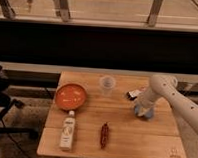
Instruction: Wipe the white sponge on the table
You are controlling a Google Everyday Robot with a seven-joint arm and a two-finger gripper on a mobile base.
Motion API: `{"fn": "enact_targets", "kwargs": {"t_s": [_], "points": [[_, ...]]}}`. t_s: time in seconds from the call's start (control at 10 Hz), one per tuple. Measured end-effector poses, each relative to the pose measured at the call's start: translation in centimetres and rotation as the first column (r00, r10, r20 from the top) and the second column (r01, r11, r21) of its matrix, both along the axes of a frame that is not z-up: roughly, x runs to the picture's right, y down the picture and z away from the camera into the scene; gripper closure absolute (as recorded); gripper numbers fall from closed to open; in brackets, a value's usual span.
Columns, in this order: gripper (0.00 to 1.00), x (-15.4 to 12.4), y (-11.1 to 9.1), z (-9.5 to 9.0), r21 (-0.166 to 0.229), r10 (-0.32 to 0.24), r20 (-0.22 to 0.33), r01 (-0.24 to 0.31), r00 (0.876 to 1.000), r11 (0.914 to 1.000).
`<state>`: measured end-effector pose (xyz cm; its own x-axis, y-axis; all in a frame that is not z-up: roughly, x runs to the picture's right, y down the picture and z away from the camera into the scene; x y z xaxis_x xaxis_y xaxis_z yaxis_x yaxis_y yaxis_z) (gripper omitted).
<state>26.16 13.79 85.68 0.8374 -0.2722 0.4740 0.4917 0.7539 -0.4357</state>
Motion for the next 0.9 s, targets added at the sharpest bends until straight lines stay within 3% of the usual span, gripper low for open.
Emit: {"fn": "enact_targets", "kwargs": {"t_s": [0.4, 0.7, 0.9], "points": [[1.00, 3.4, 1.5, 1.0, -0.027, 0.041, -0.041, -0.042, 0.998, 0.9988], [1.00, 7.0, 3.8, -0.1, -0.039, 0.076, -0.051, -0.078, 0.996, 0.9962], [1.00, 9.1, 5.9, -2.1, -0.029, 0.098, -0.051, -0.100, 0.994, 0.9946]]}}
